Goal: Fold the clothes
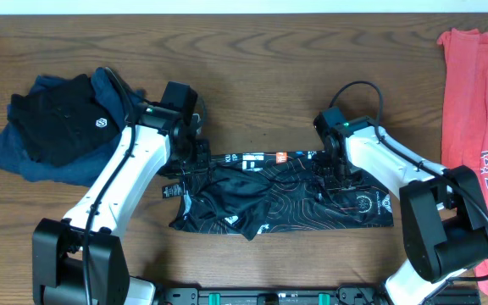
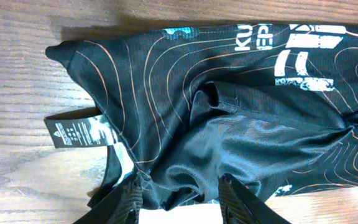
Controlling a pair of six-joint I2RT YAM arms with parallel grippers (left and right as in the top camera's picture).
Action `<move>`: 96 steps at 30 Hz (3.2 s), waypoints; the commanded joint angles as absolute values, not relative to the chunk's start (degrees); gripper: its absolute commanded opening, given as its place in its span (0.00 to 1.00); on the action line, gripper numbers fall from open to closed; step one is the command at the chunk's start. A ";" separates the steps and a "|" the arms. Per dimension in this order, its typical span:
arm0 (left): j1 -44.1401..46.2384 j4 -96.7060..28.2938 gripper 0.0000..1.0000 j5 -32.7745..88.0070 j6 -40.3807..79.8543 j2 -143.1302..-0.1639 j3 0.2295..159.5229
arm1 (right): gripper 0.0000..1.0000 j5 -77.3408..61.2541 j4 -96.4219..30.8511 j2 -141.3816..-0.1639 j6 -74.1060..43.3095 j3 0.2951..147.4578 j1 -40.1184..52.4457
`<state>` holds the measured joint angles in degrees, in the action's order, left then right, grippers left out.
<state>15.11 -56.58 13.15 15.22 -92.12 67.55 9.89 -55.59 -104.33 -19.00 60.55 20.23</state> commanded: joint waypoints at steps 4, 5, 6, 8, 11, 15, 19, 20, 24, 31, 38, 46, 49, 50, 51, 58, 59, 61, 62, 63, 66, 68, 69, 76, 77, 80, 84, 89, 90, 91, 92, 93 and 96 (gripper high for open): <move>14.81 -56.73 0.43 12.58 15.11 -91.50 68.49 | 0.31 8.78 -55.61 -104.36 -19.03 59.86 19.84; 14.81 -56.73 0.43 12.58 15.11 -91.50 68.49 | 0.27 8.78 -55.94 -104.36 -19.03 59.88 19.84; 14.81 -56.73 0.43 12.58 15.11 -91.50 68.49 | 0.24 8.78 -56.07 -104.36 -19.03 59.88 19.84; 14.81 -56.75 0.43 12.58 15.11 -91.50 68.49 | 0.15 8.78 -56.16 -104.36 -19.03 59.88 19.84; 14.81 -56.75 0.43 12.58 15.11 -91.50 68.49 | 0.03 8.73 -56.36 -104.36 -19.05 59.90 19.84; 14.81 -56.73 0.43 12.58 15.11 -91.50 68.49 | 0.01 4.58 -57.93 -104.33 -14.68 59.94 19.94; 14.81 -56.69 0.43 12.56 15.11 -91.50 68.49 | 0.08 -5.37 -59.61 -104.33 -3.97 59.94 20.29; 14.81 -56.71 0.43 12.47 15.11 -91.50 68.49 | 0.09 -6.20 -59.81 -104.36 -3.86 59.94 20.47; 14.81 -56.73 0.43 12.40 15.11 -91.50 68.49 | 0.09 -7.66 -59.61 -104.33 -3.46 59.94 21.56; 14.81 -56.73 0.43 12.40 15.11 -91.50 68.49 | 0.10 -11.79 -60.01 -104.22 1.04 59.94 24.23; 14.81 -56.73 0.43 12.40 15.11 -91.50 68.49 | 0.15 -18.94 -62.85 -103.44 7.42 59.94 25.21; 14.81 -56.73 0.43 12.40 15.11 -91.50 68.49 | 0.23 -17.28 -62.63 -101.49 4.64 60.40 25.10; 14.81 -56.73 0.43 12.40 15.11 -91.50 68.49 | 0.23 -11.68 -60.69 -97.32 -0.16 62.17 25.04; 14.81 -56.73 0.43 12.40 15.11 -91.50 68.49 | 0.23 -9.41 -59.99 -96.12 -1.89 62.50 25.02; 14.81 -56.73 0.43 12.40 15.11 -91.50 68.49 | 0.24 -6.28 -59.02 -94.63 -4.16 62.76 24.99; 14.81 -56.73 0.48 12.40 15.11 -91.50 68.49 | 0.55 3.01 -50.63 -89.06 -11.77 62.81 23.77; 14.81 -56.73 0.49 12.40 15.11 -91.50 68.49 | 0.55 2.98 -49.91 -89.27 -11.79 62.78 23.73; 14.81 -56.73 0.50 12.40 15.11 -91.50 68.49 | 0.55 2.96 -48.82 -90.11 -11.81 62.78 23.75; 14.81 -56.71 0.50 12.40 15.11 -91.50 68.49 | 0.56 2.98 -48.16 -90.89 -12.23 62.78 23.75; 14.81 -56.73 0.50 12.40 15.11 -91.50 68.49 | 0.55 2.87 -47.77 -91.42 -12.23 62.78 23.75; 14.81 -56.73 0.50 11.46 15.11 -91.50 68.49 | 0.52 2.68 -47.31 -93.71 -12.23 62.78 23.75; 14.81 -56.82 0.50 8.84 15.14 -91.50 68.49 | 0.45 2.85 -48.25 -94.21 -13.02 62.78 23.75; 14.81 -56.82 0.53 7.88 15.14 -91.53 68.47 | 0.45 3.36 -48.82 -94.19 -14.22 62.78 23.75; 13.47 -56.99 0.64 6.37 15.11 -92.75 67.18 | 0.47 8.45 -52.21 -91.77 -19.29 62.78 22.52; 13.02 -56.99 0.64 6.39 15.11 -93.17 66.70 | 0.47 8.49 -52.66 -91.42 -19.29 62.78 22.24; 11.64 -56.88 0.64 6.74 15.11 -94.61 64.88 | 0.49 8.62 -53.80 -90.98 -19.27 62.78 21.21; 11.07 -55.35 0.64 9.69 13.47 -95.98 62.19 | 0.49 8.60 -55.11 -90.98 -19.27 62.78 19.92; 10.98 -52.14 0.64 11.25 12.51 -96.38 58.33 | 0.50 8.60 -55.16 -90.98 -19.27 62.78 19.66; 10.98 -51.66 0.64 11.25 12.51 -96.38 57.69 | 0.49 8.58 -55.22 -90.98 -19.27 62.78 19.66; 10.98 -51.03 0.64 11.22 12.51 -96.38 57.01 | 0.50 8.60 -55.33 -90.98 -19.27 62.78 19.68; 10.98 -50.17 0.64 11.22 12.51 -96.38 56.25 | 0.50 8.60 -55.46 -90.98 -19.27 62.78 19.66; 10.98 -48.97 0.64 11.22 12.51 -96.38 55.20 | 0.50 8.64 -55.53 -90.98 -19.27 62.78 19.66; 11.00 -45.25 0.64 11.38 12.51 -96.40 52.25 | 0.50 8.60 -55.59 -90.98 -19.27 62.78 19.66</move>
